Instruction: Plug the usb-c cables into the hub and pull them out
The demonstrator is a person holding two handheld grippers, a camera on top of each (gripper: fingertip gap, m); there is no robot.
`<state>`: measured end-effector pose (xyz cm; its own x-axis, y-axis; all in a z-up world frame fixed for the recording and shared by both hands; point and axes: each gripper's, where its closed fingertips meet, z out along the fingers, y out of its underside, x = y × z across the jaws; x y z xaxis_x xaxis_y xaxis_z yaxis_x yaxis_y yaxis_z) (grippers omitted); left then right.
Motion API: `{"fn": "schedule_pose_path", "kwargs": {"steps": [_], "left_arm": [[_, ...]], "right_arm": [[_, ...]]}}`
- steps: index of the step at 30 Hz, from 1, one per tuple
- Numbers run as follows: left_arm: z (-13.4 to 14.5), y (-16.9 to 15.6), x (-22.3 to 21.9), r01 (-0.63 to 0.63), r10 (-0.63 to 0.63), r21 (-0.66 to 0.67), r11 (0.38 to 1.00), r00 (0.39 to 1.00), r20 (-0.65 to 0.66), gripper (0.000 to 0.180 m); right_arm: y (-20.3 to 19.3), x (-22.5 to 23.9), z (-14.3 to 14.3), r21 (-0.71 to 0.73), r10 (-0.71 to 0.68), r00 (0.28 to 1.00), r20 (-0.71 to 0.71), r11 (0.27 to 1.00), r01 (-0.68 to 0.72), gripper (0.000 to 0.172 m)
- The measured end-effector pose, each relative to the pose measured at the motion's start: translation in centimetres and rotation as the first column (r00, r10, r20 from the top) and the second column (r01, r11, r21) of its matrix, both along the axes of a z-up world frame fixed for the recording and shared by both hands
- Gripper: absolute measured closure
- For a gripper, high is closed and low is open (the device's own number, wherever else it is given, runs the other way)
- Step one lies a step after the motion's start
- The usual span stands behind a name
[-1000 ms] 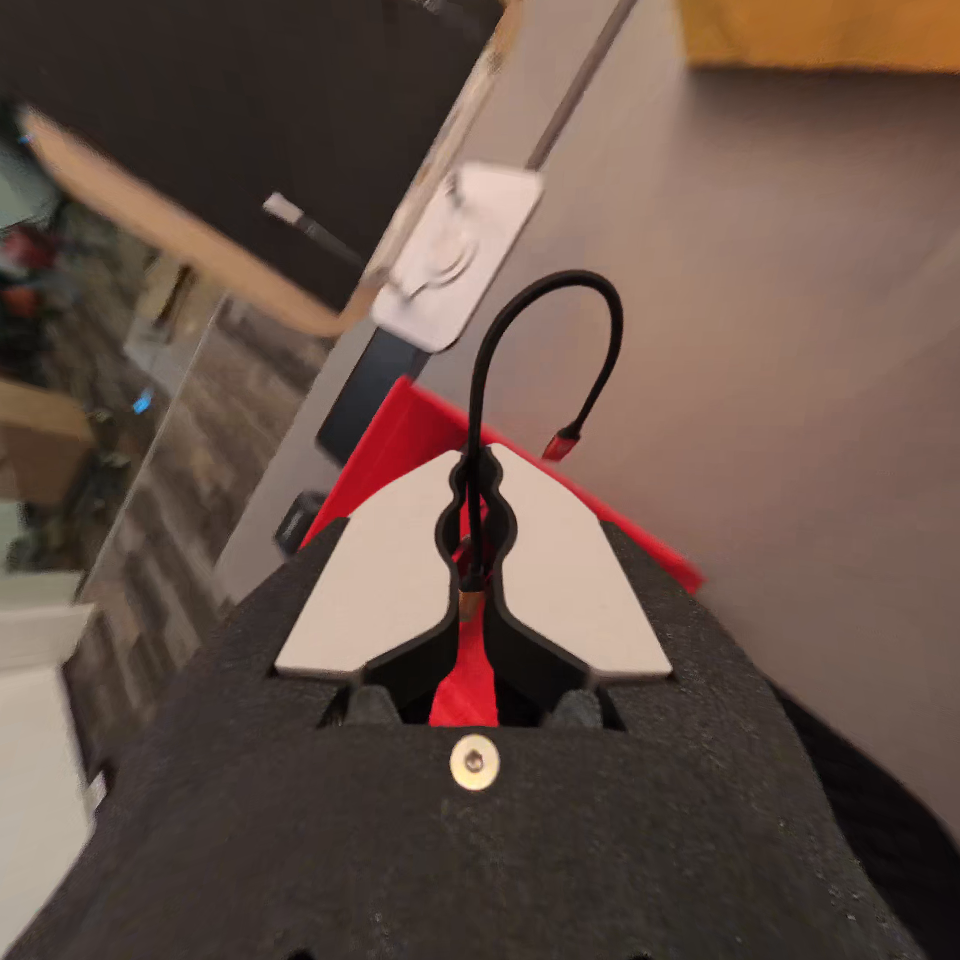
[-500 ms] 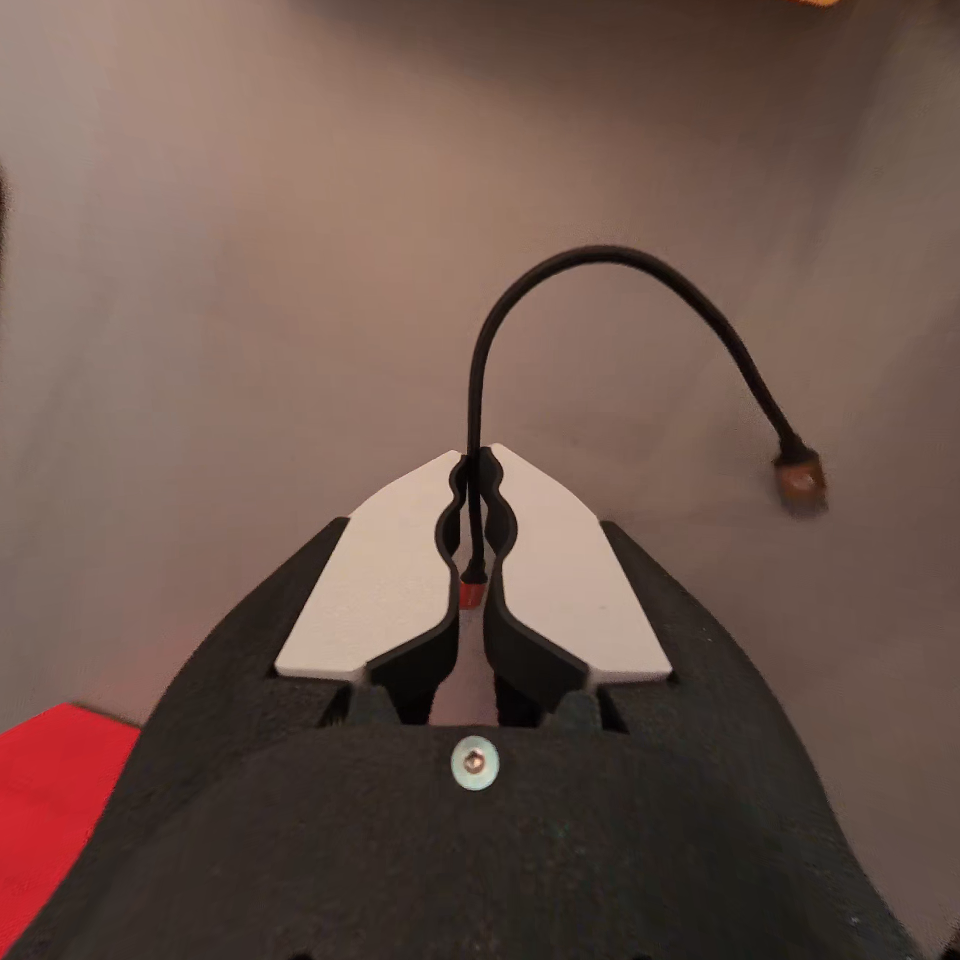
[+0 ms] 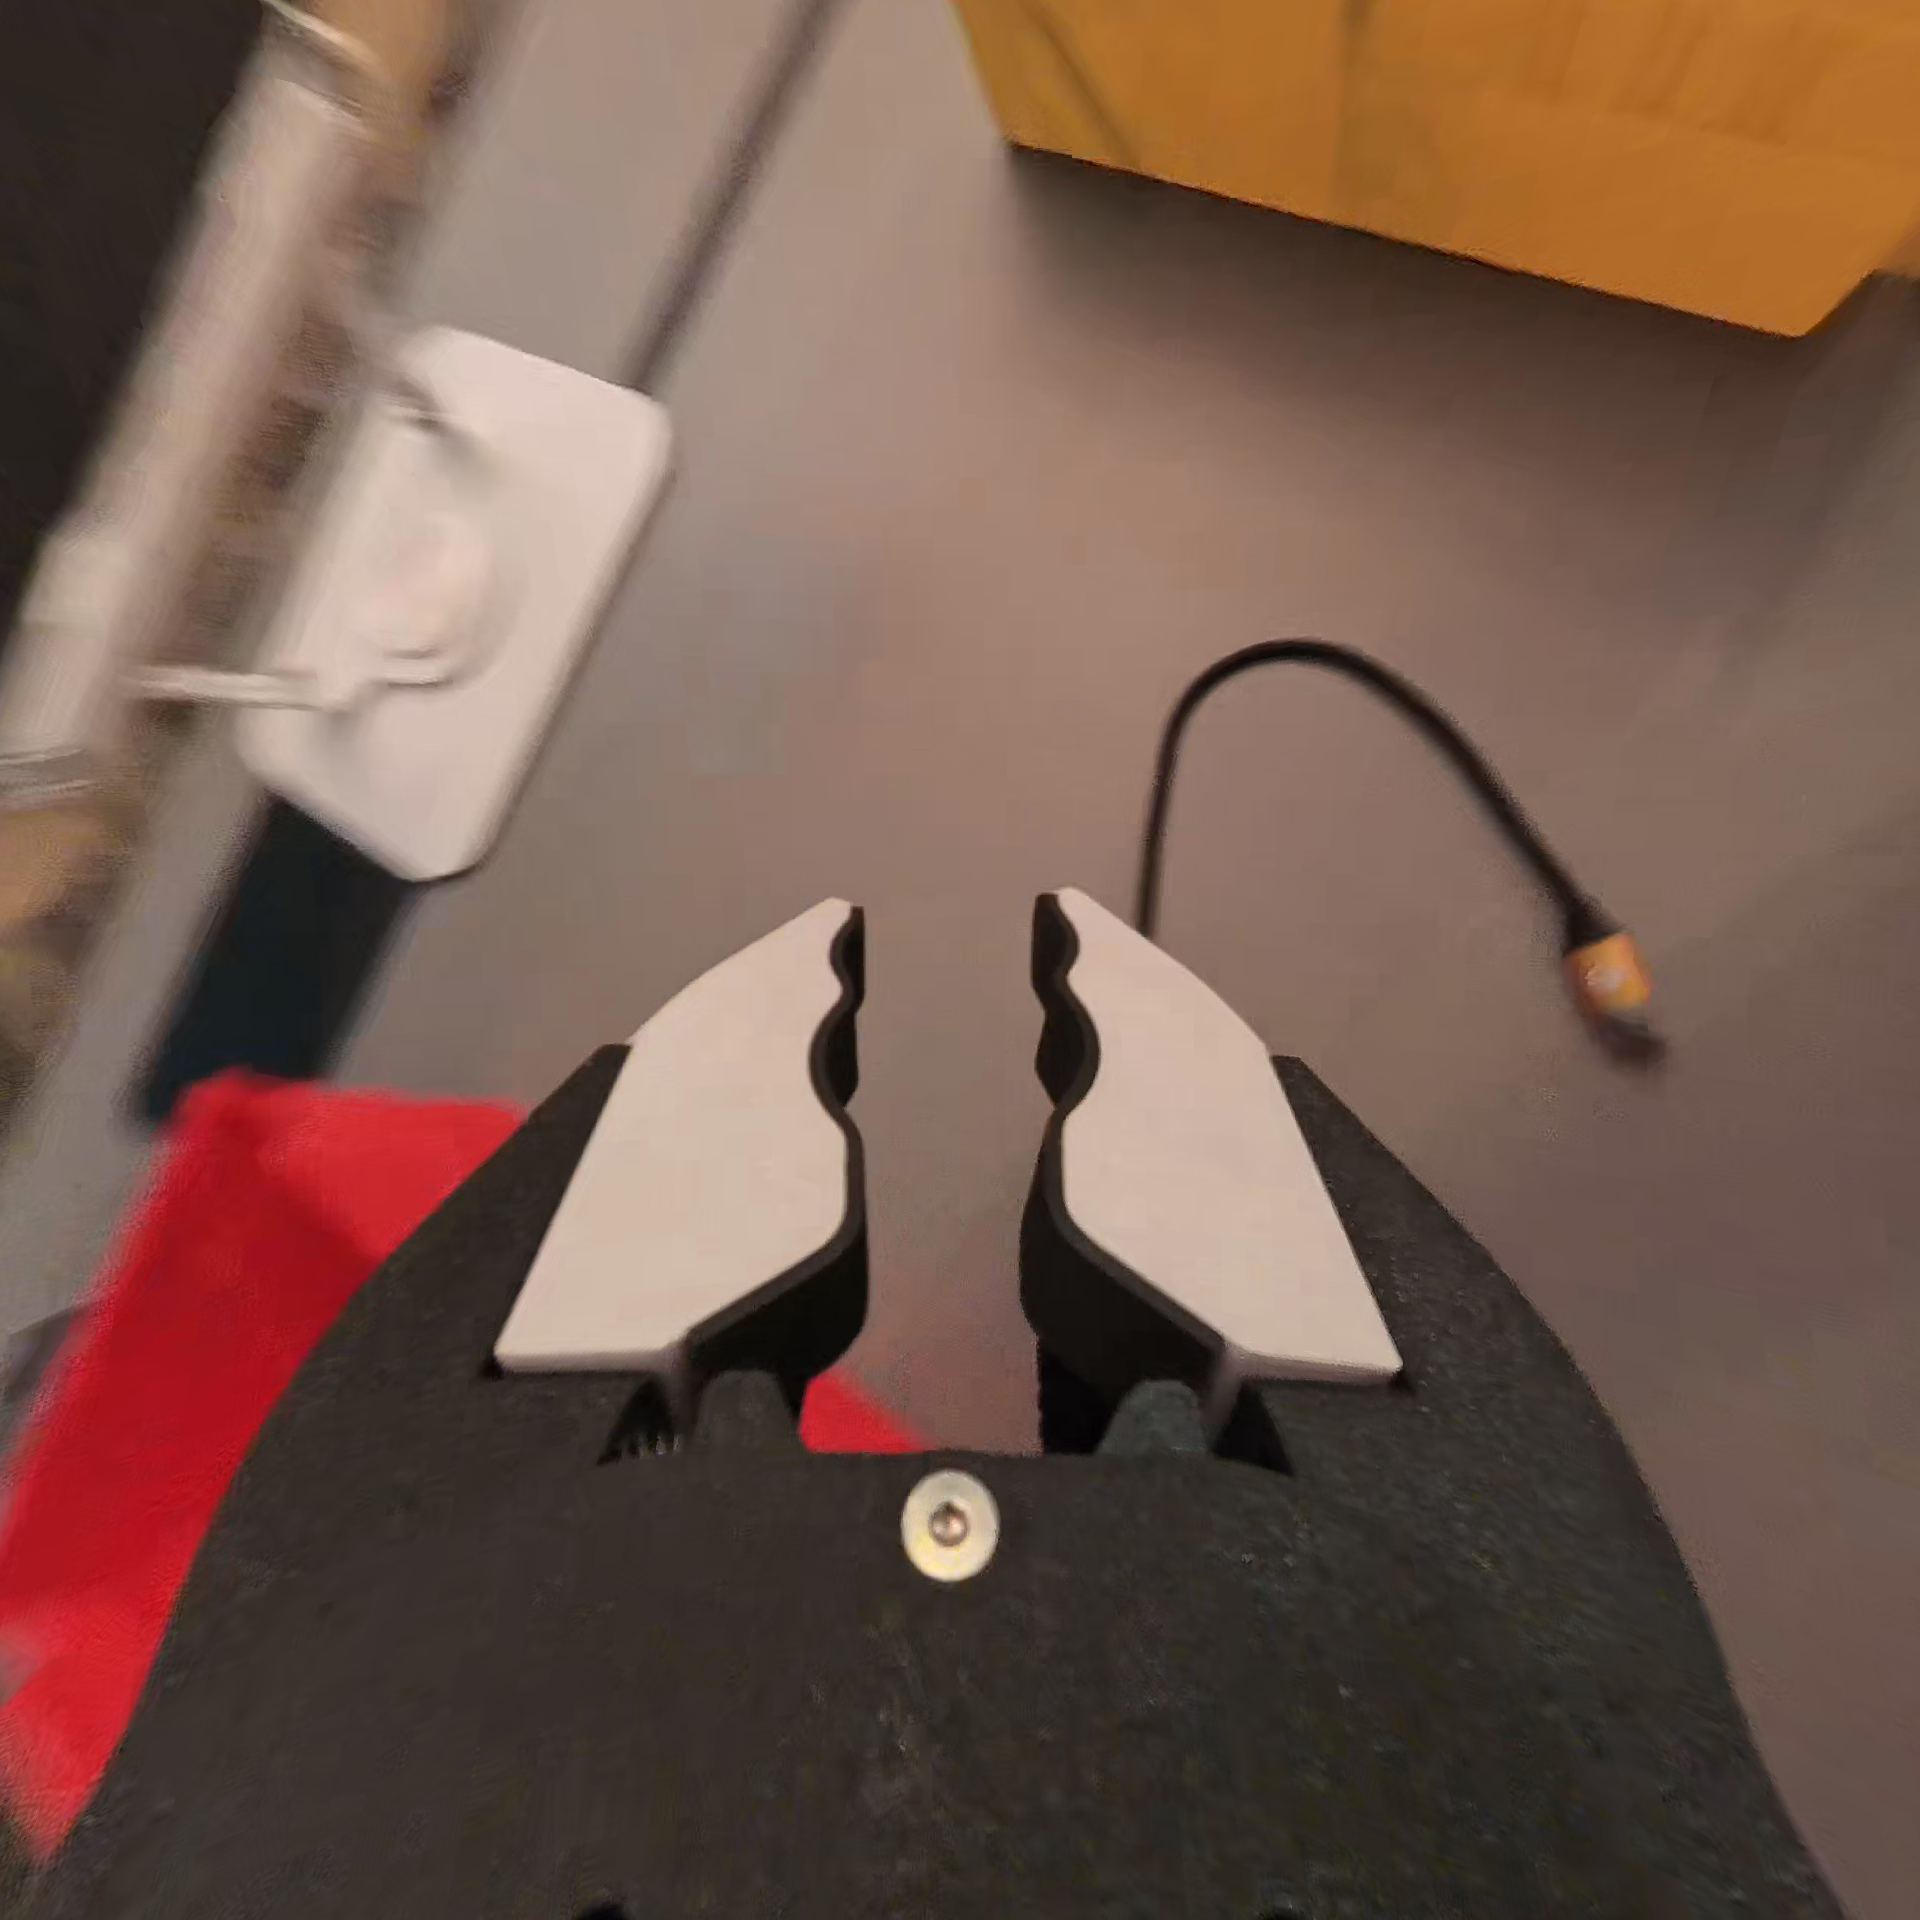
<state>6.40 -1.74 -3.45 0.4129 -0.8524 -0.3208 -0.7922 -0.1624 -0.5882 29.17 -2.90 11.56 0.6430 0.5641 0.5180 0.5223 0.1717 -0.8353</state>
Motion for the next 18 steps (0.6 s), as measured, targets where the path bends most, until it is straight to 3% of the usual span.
{"fn": "schedule_pose_path", "kwargs": {"steps": [2,5,7,9,13,16,18], "left_arm": [[4.4,-0.4,-5.2,-0.037,0.041,0.093,0.995,0.998,-0.047,0.152],[6.2,-2.6,-12.1,0.018,-0.018,0.0,1.0,0.995,-0.095,0.161],[4.3,-3.1,-16.1,0.061,-0.073,-0.074,0.995,0.983,-0.171,0.163],[0.3,-3.2,-19.7,0.065,-0.119,-0.18,0.982,0.944,-0.309,0.162],[-7.3,-4.1,-23.1,0.046,-0.232,-0.381,0.924,0.858,-0.458,0.162],[-9.0,-2.7,-26.8,0.06,-0.269,-0.327,0.943,0.716,-0.644,0.16],[-9.3,-2.7,-28.1,0.066,-0.309,-0.362,0.93,0.675,-0.67,0.161]], "right_arm": [[-0.3,-0.5,0.3,0.009,0.019,1.0,-0.009,1.0,-0.019,0.139],[-0.6,-1.0,0.4,0.024,0.022,0.999,0.028,0.999,-0.022,0.139],[-0.5,-1.1,0.3,0.026,0.009,0.998,0.061,1.0,-0.01,0.138],[-0.3,-1.0,0.0,0.027,-0.015,0.995,0.096,1.0,0.012,0.138],[-0.3,-1.0,-0.2,0.021,-0.021,0.993,0.112,1.0,0.019,0.138],[-0.6,-1.3,-0.1,0.021,0.001,0.996,0.086,1.0,-0.003,0.138],[-0.5,-1.3,-0.1,0.021,0.005,0.997,0.083,1.0,-0.006,0.138]]}}
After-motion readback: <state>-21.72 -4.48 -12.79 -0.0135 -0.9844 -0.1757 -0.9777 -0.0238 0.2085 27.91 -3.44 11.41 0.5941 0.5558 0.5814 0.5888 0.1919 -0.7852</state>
